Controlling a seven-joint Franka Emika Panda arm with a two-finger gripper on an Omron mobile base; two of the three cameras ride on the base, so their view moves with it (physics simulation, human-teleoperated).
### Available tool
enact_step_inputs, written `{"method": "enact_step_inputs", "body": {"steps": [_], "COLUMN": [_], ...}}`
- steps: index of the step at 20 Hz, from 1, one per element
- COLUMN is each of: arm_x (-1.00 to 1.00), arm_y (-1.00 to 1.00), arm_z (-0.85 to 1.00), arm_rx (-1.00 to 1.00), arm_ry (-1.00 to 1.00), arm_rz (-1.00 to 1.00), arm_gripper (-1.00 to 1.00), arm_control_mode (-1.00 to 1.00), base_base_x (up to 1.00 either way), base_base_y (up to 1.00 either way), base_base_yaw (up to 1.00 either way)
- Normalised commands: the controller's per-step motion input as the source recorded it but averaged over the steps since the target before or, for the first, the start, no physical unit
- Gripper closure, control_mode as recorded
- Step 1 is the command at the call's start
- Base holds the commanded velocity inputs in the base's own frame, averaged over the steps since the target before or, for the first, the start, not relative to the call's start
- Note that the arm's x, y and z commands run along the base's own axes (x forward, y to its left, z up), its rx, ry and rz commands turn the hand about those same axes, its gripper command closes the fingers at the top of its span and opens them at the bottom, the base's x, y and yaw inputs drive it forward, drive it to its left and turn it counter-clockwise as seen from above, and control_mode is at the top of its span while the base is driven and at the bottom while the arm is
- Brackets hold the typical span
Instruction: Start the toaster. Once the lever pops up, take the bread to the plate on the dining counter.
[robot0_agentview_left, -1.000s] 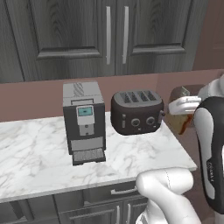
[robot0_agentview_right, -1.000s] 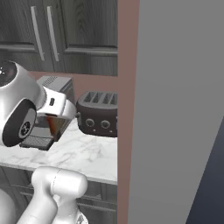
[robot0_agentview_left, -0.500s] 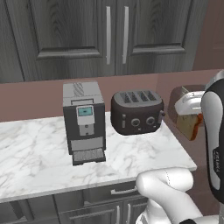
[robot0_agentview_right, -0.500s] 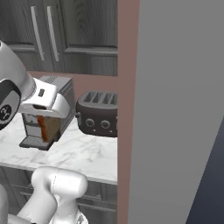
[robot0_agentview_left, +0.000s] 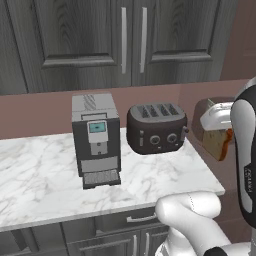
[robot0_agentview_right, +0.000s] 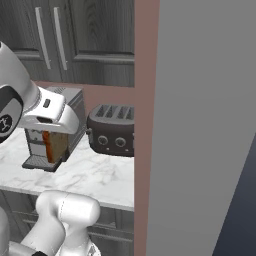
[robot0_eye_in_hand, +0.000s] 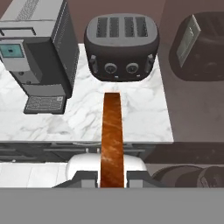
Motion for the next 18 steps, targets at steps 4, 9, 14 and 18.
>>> {"method": "enact_step_inputs", "body": {"steps": [4, 9, 14, 18], "arm_x": [0.00, -0.02, -0.02, -0.02], "arm_y": [0.00, 0.00, 0.00, 0.00], "arm_z": [0.00, 0.00, -0.04, -0.07], "arm_rx": [0.00, 0.00, 0.00, 0.00], "arm_ry": [0.00, 0.00, 0.00, 0.00], "arm_rz": [0.00, 0.00, 0.00, 0.00], "arm_gripper": [1.00, 1.00, 1.00, 1.00], "arm_control_mode": [-1.00, -1.00, -1.00, -1.00], "base_base_x": [0.00, 0.00, 0.00, 0.00], "base_base_y": [0.00, 0.00, 0.00, 0.00], "base_base_yaw": [0.00, 0.00, 0.00, 0.00]}}
